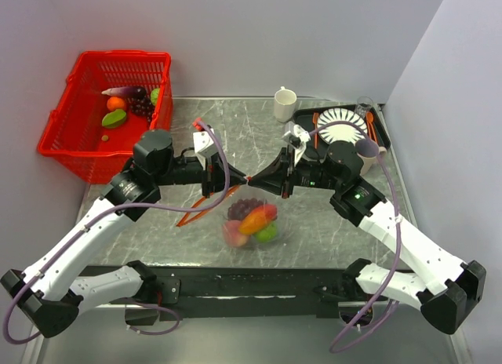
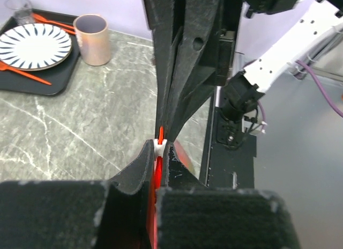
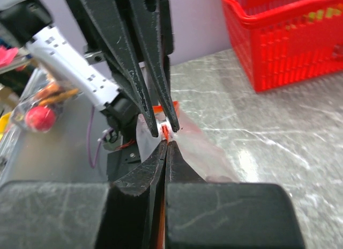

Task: Place the food in the zip-top bag and seal the zipper

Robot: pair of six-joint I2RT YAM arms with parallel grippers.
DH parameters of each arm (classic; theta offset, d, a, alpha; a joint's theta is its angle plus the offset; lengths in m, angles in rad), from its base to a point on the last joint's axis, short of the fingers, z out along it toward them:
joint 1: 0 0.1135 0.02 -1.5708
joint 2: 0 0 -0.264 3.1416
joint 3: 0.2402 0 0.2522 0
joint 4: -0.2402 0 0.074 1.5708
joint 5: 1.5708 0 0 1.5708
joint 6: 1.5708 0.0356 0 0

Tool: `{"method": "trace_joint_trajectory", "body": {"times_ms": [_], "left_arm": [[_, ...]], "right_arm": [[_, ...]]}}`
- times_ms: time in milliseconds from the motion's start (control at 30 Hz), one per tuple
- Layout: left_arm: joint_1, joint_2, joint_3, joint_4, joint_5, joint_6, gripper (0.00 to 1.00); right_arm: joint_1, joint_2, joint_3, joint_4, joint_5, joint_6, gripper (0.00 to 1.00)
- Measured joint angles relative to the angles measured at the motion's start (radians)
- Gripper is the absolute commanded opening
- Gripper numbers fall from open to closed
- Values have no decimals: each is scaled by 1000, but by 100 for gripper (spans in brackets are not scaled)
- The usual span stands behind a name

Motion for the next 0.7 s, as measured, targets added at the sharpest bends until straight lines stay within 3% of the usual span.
{"method": "trace_joint_trajectory", "body": {"times_ms": [467,700], "left_arm": [[0,-44,-140,83,-101,-38,1],[0,-72,-216,82,-198,-91,1]], "right_arm": [[-35,-108,-2,-133,290,5,0],[-78,-148,-3,-192,518,6,0]]}}
